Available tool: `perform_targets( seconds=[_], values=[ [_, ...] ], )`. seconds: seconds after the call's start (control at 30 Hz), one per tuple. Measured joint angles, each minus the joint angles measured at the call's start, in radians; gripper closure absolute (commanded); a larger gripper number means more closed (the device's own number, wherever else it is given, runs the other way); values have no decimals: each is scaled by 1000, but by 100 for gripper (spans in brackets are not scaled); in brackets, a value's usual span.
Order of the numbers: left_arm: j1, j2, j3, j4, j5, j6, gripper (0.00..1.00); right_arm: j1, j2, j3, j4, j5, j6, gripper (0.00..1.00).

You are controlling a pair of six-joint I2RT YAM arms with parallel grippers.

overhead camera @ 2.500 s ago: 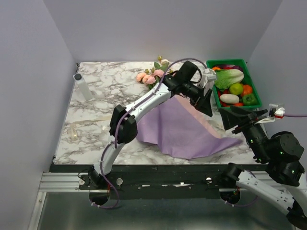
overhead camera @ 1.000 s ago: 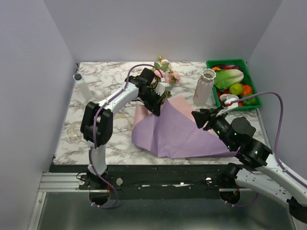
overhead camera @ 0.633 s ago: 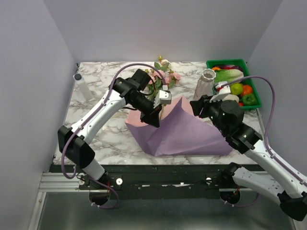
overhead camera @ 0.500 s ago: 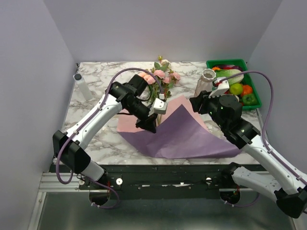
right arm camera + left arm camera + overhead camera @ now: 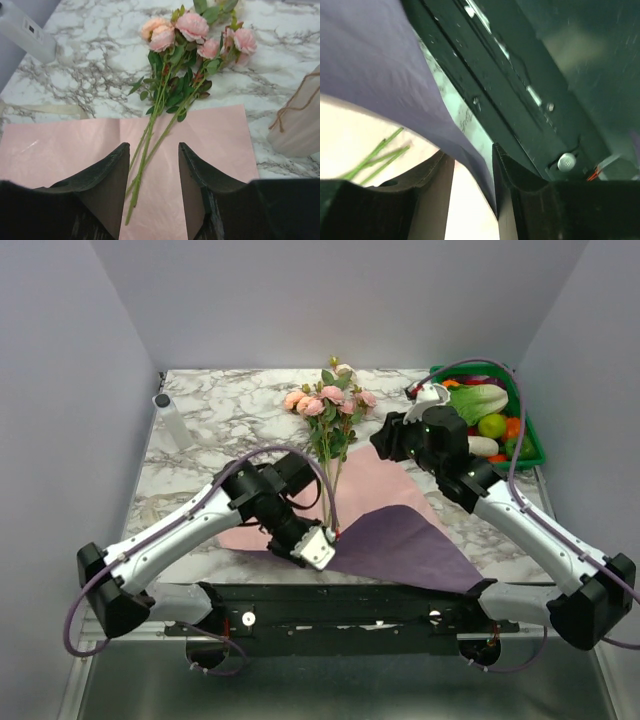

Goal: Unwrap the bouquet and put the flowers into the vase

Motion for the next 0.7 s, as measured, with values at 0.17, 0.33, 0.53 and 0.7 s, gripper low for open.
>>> perform_targets(
  seconds=[0.17,0.33,0.53,0.7],
  values=[
    [-127,-211,-120,-5,-161,121,45,0,53,-24,2,-27,0,50],
    [-176,-363,-144,-19,-263,235,36,0,52,-52,21,-76,3,53],
    [-181,-352,-38,-26,-284,172,33,57,-34,-246,76,-110,42,53],
    [-181,-290,130,-11,-278,-11,30,158,-47,-317,77,-95,79,52]
  ],
)
